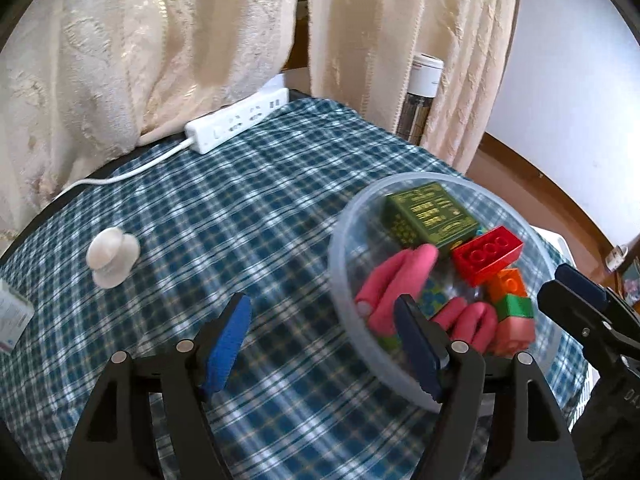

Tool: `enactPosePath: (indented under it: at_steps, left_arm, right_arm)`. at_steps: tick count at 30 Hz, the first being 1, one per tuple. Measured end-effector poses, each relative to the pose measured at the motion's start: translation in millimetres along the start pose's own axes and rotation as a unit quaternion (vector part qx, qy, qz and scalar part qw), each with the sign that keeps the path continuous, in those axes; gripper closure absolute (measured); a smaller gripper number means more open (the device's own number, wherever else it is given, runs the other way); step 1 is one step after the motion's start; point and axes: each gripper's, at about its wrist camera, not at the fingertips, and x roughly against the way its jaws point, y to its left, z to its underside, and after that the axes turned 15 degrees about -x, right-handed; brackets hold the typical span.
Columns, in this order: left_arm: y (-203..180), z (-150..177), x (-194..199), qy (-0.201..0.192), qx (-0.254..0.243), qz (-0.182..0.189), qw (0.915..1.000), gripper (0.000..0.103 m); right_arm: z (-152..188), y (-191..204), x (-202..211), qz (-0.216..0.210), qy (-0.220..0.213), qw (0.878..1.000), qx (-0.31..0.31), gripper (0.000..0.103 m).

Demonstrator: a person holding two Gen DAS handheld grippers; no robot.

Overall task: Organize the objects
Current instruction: 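Lower the pink curler into the bowl and open the left gripper, then move both grippers back over the table toward the white box and cap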

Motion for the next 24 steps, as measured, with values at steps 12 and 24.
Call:
enactPosePath:
  at_steps: [12,24]
  left_arm:
    - [48,29,20,0.004,0.045,-0.025,0.9987,0.028]
    - [110,65,49,0.0,0.083,-0.076,0.9937,0.028]
  right_arm:
    - [15,41,-7,-0.02,0.016,0.999,0.025,0.02]
    - [33,88,-15,-0.037,0.034,0.997,0.062,0.02]
